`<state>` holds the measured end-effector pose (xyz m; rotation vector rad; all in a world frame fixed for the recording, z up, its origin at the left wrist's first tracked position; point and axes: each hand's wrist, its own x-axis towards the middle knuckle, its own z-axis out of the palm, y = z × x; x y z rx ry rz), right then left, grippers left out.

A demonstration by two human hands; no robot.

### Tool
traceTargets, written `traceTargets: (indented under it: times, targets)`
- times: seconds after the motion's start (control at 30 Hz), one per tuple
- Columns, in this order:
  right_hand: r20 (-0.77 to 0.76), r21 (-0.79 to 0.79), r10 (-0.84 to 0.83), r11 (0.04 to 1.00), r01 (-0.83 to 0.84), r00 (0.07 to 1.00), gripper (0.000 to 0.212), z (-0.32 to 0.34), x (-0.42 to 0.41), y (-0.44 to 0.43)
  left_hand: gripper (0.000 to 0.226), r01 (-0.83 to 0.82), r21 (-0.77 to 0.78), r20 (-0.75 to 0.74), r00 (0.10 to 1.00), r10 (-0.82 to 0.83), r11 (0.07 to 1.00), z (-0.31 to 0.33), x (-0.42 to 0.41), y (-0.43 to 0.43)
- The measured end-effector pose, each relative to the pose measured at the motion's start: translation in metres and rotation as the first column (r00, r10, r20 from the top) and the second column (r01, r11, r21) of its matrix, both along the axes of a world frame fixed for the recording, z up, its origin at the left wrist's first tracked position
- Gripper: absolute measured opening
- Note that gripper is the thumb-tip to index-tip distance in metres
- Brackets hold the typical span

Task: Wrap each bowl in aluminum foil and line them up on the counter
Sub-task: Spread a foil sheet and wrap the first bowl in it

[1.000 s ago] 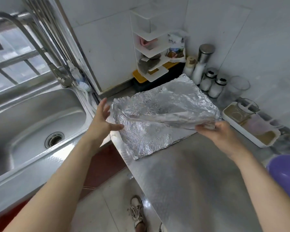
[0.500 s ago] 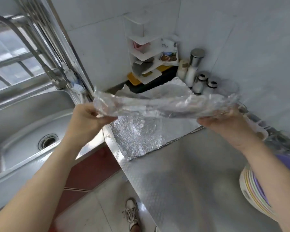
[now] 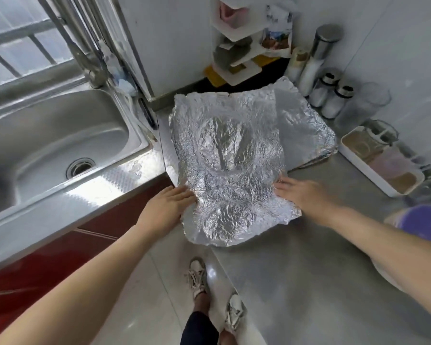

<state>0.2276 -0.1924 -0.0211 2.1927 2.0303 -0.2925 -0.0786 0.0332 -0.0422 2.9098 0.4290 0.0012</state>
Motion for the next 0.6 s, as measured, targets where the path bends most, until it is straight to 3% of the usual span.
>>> traceTargets:
  times: [0.1,0.2,0.27,0.37,0.47,0.53,0.6]
  targets:
    - [-0.030,-0.170,-0.032,0.985,0.026,0.999,0.080,0.007,-0.004,-0.005,0.064,-0.006,-0.042,-0.020,1.000,0.005,0.999,-0.007,-0.005,-0.003]
    - [-0.175,-0.129,-0.128,0.986,0.106,0.976,0.078,0.006,-0.004,-0.012,0.051,-0.002,-0.150,0.041,0.999,0.008,0.989,-0.013,-0.009,-0.002]
    - [-0.342,-0.032,-0.214,0.976,0.217,0.915,0.061,-0.003,-0.001,-0.015,0.040,-0.090,-0.304,0.065,0.991,0.115,0.948,-0.012,-0.008,-0.003]
    - [-0.491,0.058,-0.401,0.871,0.488,0.773,0.026,-0.017,0.001,-0.014,0.036,-0.308,-0.481,0.046,0.926,0.374,0.821,-0.011,0.000,-0.003]
    - [-0.525,-0.003,-0.559,0.755,0.655,0.642,0.015,-0.020,0.002,-0.005,0.027,-0.501,-0.581,-0.058,0.812,0.581,0.642,-0.012,0.009,0.000]
    - [-0.513,0.008,-0.600,0.711,0.703,0.613,0.032,-0.019,-0.001,0.002,0.022,-0.577,-0.673,-0.126,0.706,0.697,0.463,-0.015,0.013,0.000]
    - [-0.481,-0.006,-0.657,0.664,0.748,0.580,0.047,-0.017,-0.004,0.007,0.029,-0.616,-0.702,-0.147,0.617,0.773,0.358,-0.018,0.018,-0.003]
